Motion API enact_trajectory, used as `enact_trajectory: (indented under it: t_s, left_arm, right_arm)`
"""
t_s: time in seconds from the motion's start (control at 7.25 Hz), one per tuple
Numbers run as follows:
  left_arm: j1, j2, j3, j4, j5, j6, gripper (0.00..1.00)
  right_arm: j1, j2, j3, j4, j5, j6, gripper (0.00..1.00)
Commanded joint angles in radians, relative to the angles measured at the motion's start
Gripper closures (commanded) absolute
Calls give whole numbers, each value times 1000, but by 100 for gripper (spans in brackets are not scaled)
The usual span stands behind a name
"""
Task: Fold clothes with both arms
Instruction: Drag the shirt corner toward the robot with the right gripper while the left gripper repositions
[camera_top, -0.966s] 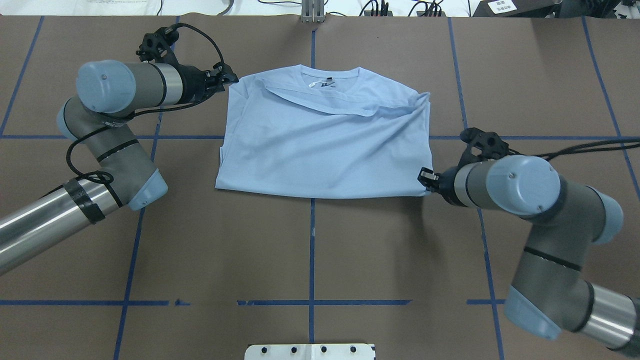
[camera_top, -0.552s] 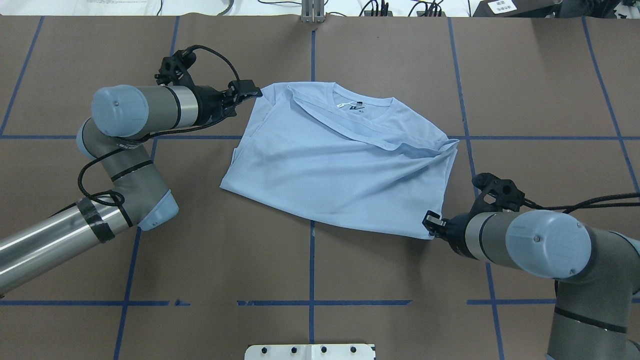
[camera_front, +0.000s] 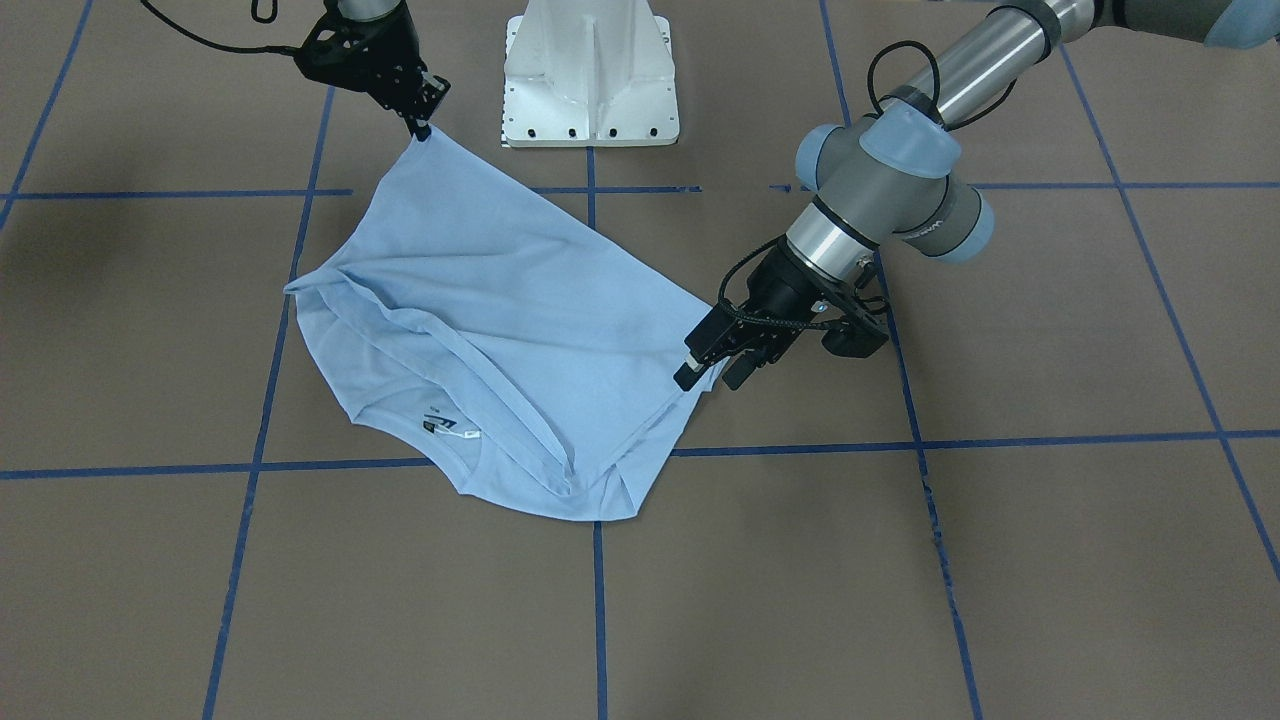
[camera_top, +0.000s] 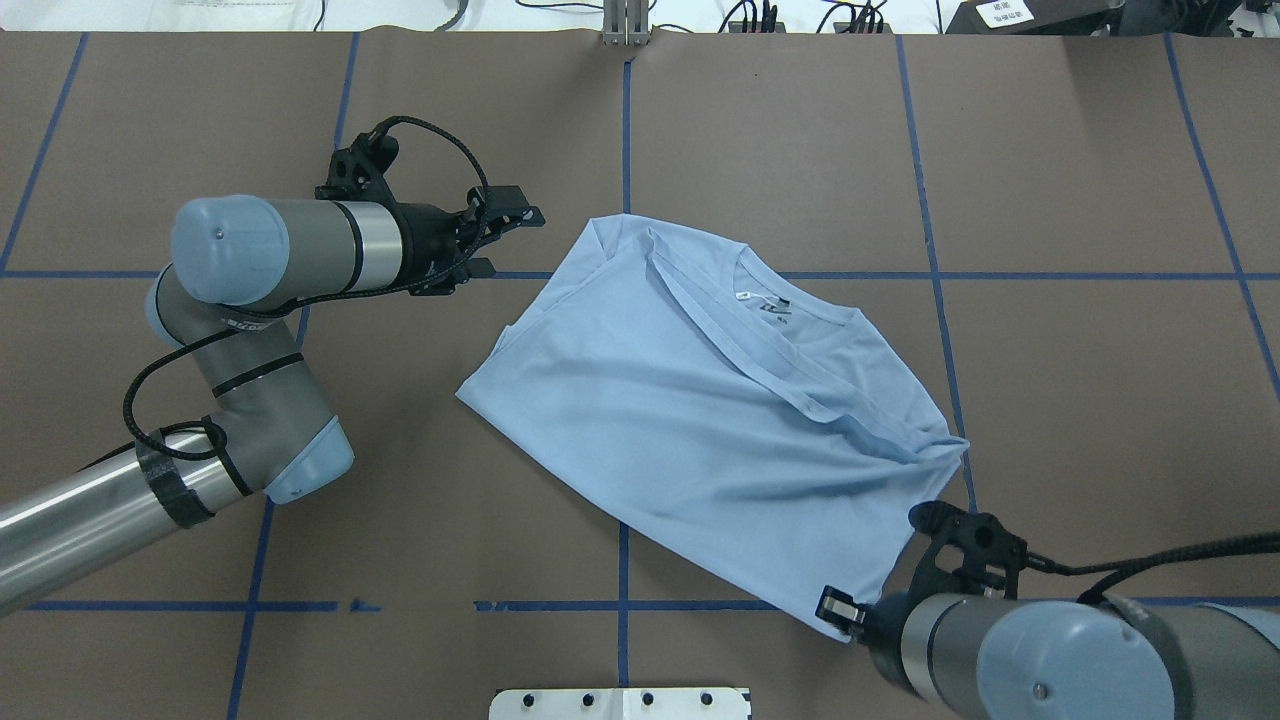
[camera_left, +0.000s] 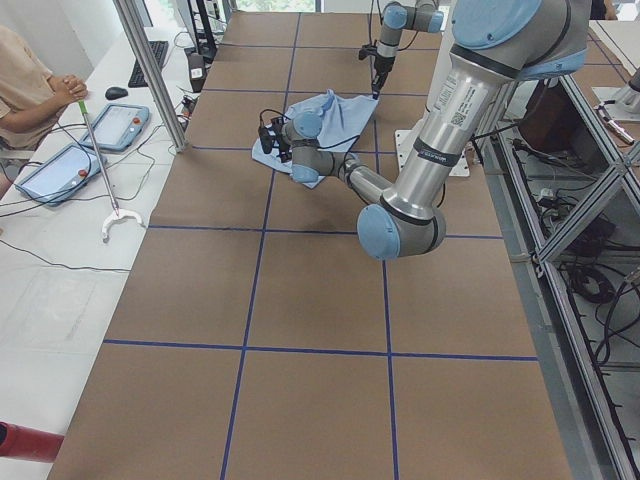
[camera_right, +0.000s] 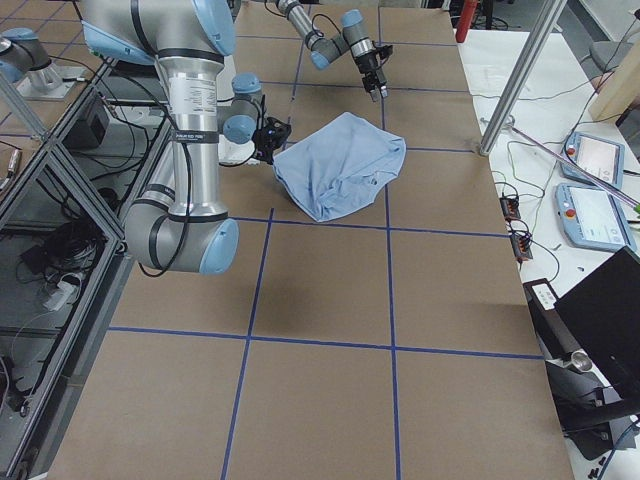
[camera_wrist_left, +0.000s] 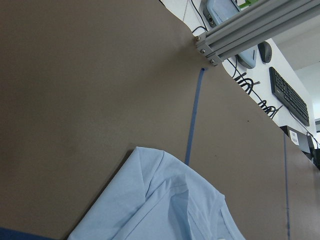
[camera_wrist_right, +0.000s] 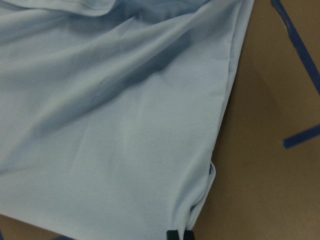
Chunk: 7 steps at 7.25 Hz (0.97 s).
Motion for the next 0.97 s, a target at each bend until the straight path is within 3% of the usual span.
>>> enact_trajectory:
  t_s: [0.0,0.14,0.28,0.41,0.69,0.83]
  left_arm:
    - [52,54,-136,222,-3,-10,1]
    - [75,43,-153,263,-5,-8,1]
    - [104,52,-167,273,4,-14,1]
    - [137,54,-193,344,4,-19,0]
    - [201,46,-280,655,20,-63,1]
    - [225,69,-279,658,30,-74,4]
  right_arm:
    - [-159,-2,31,-53,-90,55,100]
    - [-167,-4,33,-74,-95,57,68]
    - [-170,1,33,-82,-124,71,1]
    - [-167,2,33,-82,-162,98,0]
    - [-63,22,20,-82,-170,91,0]
    - [21,88,-21,-82,-162,51,0]
